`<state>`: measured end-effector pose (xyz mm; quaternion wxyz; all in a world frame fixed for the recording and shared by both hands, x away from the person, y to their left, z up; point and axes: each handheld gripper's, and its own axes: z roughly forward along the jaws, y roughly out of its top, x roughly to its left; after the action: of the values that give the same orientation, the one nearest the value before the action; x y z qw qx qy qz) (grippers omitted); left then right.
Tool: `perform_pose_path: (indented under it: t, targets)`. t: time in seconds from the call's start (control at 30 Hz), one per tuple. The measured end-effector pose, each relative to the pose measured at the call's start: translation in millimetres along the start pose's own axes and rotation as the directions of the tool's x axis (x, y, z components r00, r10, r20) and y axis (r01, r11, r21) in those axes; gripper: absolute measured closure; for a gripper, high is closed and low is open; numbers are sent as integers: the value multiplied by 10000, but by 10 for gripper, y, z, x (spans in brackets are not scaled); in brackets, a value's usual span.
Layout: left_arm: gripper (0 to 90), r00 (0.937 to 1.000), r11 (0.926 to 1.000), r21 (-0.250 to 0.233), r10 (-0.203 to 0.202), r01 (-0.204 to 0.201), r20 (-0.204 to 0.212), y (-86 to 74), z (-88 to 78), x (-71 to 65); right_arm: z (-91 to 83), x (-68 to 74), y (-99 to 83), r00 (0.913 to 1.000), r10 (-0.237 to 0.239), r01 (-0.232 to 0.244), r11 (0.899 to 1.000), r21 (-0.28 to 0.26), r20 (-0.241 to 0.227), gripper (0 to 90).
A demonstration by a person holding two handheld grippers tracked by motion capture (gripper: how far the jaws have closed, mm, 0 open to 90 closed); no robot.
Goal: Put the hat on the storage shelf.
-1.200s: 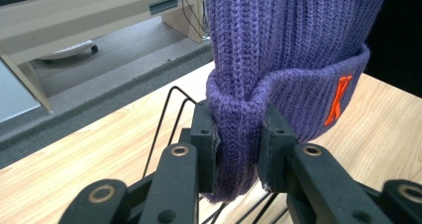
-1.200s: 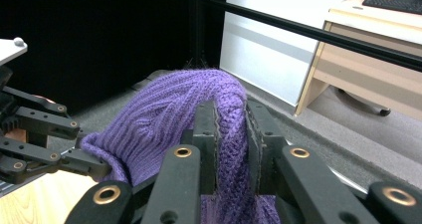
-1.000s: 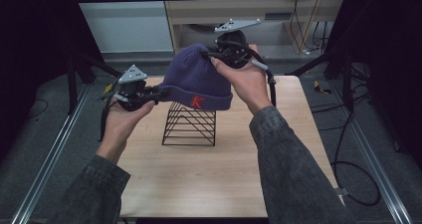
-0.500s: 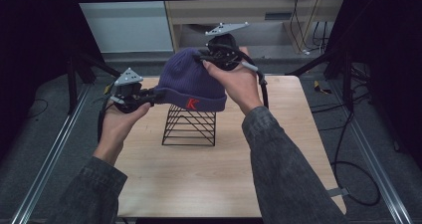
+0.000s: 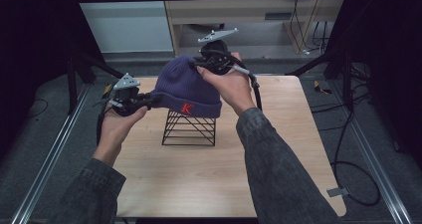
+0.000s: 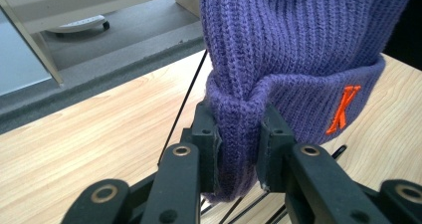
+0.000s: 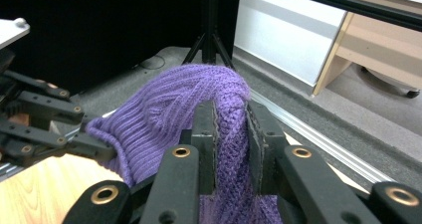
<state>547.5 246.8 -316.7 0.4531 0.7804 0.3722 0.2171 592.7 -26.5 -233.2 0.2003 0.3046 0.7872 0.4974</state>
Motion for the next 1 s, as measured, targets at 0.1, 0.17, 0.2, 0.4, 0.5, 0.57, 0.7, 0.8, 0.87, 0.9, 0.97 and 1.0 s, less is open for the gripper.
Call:
perform_pose_path:
  t: [0.1,0.17,0.2,0.4,0.5,0.57,0.7,0.8,0.87,0.9,0.97,1.0]
  targets:
    - [736,10000,10000,15,-52,52,38,-49,11,15,4,20,-14,10000,-43,43,10000,84,-43,762]
    - [736,10000,10000,79,-30,30,45,-82,21,12,8,24,-40,9998,10,-8,10000,84,-189,762]
    - [736,10000,10000,79,-30,30,45,-82,21,12,8,24,-40,9998,10,-8,10000,84,-189,762]
    - [736,9998,9997,213,-111,108,154,-143,47,37,-32,101,-76,9996,-221,227,9993,301,-198,763]
    - [736,9997,9994,297,-201,197,136,-186,68,53,-32,136,-92,9992,-327,338,9983,475,-239,763]
    - [735,9997,9990,379,-222,217,135,-213,79,58,-11,160,-106,9988,-412,427,9973,605,-257,764]
    - [735,9997,9985,520,-151,142,171,-255,84,64,27,185,-121,9984,-500,518,9957,765,-263,763]
    - [735,9990,9984,463,-327,313,297,-313,81,80,55,210,-132,9983,-510,533,9949,859,-283,764]
    - [735,9984,9987,413,-321,302,455,-361,67,78,54,255,-141,9981,-542,569,9939,946,-301,765]
    - [734,9984,9988,403,-312,293,481,-372,63,74,51,268,-140,9980,-566,591,9940,918,-296,765]
    - [734,9983,9987,399,-323,303,486,-380,62,70,42,293,-137,9975,-641,667,9932,950,-297,766]
    - [734,9982,9988,392,-324,305,500,-387,63,64,42,293,-137,9975,-641,667,9932,950,-297,766]
